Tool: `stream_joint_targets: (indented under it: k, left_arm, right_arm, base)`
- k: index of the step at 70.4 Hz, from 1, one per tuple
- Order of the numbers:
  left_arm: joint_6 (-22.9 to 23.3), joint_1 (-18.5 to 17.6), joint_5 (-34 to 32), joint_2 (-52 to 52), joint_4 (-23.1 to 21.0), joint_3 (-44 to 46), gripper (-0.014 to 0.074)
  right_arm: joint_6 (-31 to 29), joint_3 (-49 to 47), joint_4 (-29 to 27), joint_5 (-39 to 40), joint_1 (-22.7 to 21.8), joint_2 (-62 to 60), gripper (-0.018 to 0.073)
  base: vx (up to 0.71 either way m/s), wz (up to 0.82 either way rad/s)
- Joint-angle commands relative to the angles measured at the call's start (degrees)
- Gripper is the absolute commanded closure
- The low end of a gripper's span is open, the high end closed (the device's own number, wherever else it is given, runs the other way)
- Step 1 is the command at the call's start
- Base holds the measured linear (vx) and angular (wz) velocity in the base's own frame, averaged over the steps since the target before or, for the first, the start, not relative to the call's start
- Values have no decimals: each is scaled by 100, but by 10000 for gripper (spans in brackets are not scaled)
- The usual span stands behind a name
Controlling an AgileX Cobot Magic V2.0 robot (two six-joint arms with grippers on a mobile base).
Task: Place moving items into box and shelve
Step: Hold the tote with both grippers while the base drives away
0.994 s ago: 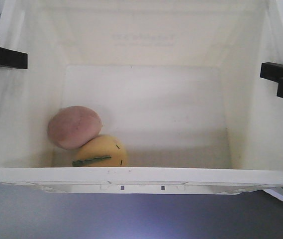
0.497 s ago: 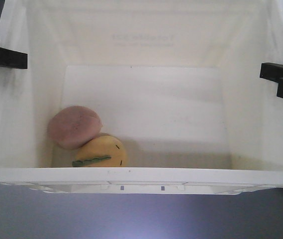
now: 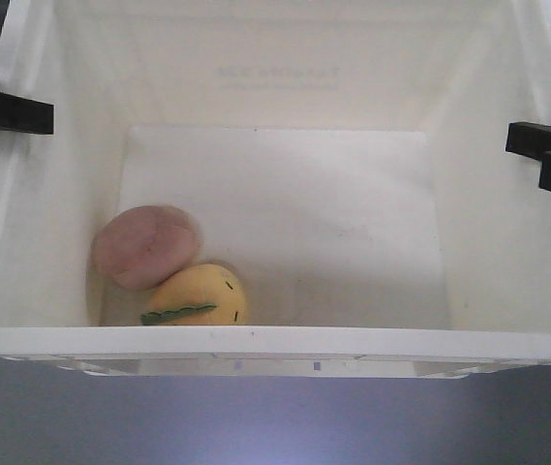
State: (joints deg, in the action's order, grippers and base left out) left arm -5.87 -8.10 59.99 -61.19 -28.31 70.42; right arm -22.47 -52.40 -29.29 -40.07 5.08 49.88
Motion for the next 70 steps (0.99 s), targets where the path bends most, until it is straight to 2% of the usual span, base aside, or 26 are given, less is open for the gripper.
stream_joint_targets:
  k: [1,70]
  left_arm:
    - [-120,-66,-620,164,-833,274,602]
    - [-120,-66,-620,164,-833,274,602]
  right_arm:
    - [-134,-249,-539,559,31,-103,564]
    - [-134,-249,-539,563,31,-103,564]
  base:
    - [-15,82]
    - [-11,84]
